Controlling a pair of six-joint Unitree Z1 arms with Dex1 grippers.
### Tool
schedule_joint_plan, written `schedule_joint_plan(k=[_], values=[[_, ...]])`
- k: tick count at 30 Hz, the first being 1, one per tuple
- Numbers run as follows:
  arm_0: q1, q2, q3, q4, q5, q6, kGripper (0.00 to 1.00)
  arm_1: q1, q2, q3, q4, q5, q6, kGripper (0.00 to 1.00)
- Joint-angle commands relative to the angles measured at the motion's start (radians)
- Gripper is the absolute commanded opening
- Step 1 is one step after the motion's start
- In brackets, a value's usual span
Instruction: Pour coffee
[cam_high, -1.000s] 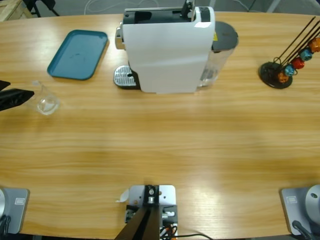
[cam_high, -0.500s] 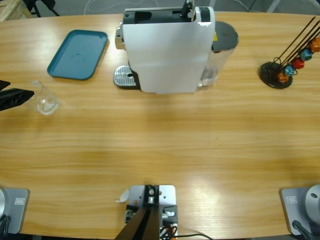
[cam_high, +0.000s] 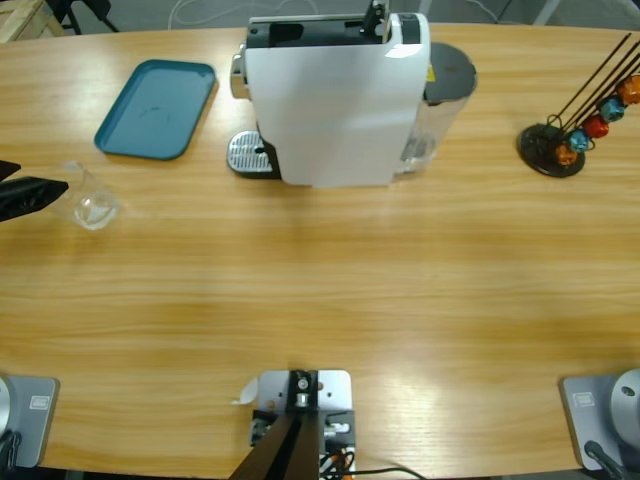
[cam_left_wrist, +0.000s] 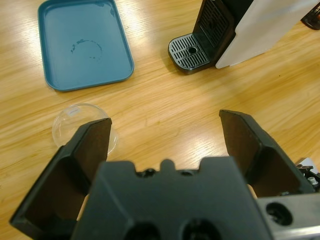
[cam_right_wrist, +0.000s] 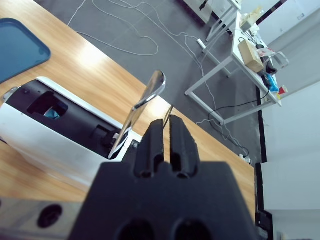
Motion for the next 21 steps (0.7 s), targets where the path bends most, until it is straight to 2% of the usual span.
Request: schedule_joint_plan(k=[1,13,21], values=[[-0.003,0.024,0.029,-0.012,-0.012,0.003,0.936,0.012,0.082,0.015,-0.035,-0.024,-0.021,0.000],[-0.003,0.028,0.028,-0.012,-0.014,0.005,0.934,0.012,0.163,-0.039,-0.079,-0.008,-0.118,0.000],[-0.003,0.027,0.029,-0.013,-0.013,0.004,0.934,0.020,0.215,-0.089,-0.080,0.040,-0.143,0.000]])
